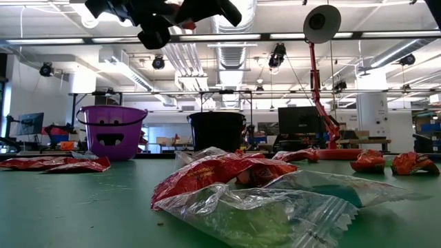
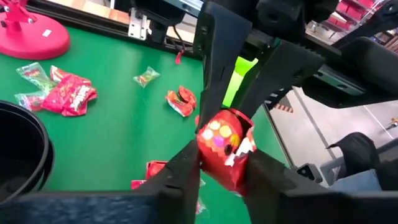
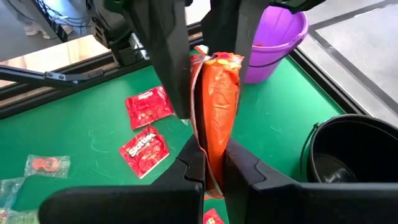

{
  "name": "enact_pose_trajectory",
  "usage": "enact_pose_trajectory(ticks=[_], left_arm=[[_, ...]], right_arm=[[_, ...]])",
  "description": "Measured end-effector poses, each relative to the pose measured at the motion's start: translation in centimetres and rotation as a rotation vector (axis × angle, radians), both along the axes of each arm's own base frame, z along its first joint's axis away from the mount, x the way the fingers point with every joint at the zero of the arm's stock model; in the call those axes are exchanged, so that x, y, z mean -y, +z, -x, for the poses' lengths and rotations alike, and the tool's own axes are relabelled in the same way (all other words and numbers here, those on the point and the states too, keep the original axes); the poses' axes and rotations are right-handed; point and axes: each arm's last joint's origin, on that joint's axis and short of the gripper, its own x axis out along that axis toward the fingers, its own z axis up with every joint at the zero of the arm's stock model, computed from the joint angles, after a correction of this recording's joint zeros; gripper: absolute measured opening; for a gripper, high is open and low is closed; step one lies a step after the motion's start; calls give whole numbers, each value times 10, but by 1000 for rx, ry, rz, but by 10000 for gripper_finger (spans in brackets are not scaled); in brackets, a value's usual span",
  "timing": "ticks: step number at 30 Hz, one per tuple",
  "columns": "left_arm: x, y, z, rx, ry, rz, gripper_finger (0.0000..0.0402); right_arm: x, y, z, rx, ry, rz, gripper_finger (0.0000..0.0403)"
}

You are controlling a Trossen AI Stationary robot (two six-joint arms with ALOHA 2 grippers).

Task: Sort candy
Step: Put the orange chocolate bar into the purple bucket

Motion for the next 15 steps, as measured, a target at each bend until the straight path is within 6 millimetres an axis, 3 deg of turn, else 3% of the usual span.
enact_pose_trajectory(ticks=[7, 15], left_arm=[[0, 0, 0, 7, -1, -3, 13], [0, 0, 0, 2, 6, -7, 3]], right_arm=[[-1, 0, 0, 0, 17, -15, 26], [0, 1, -1, 7, 19, -18, 95]])
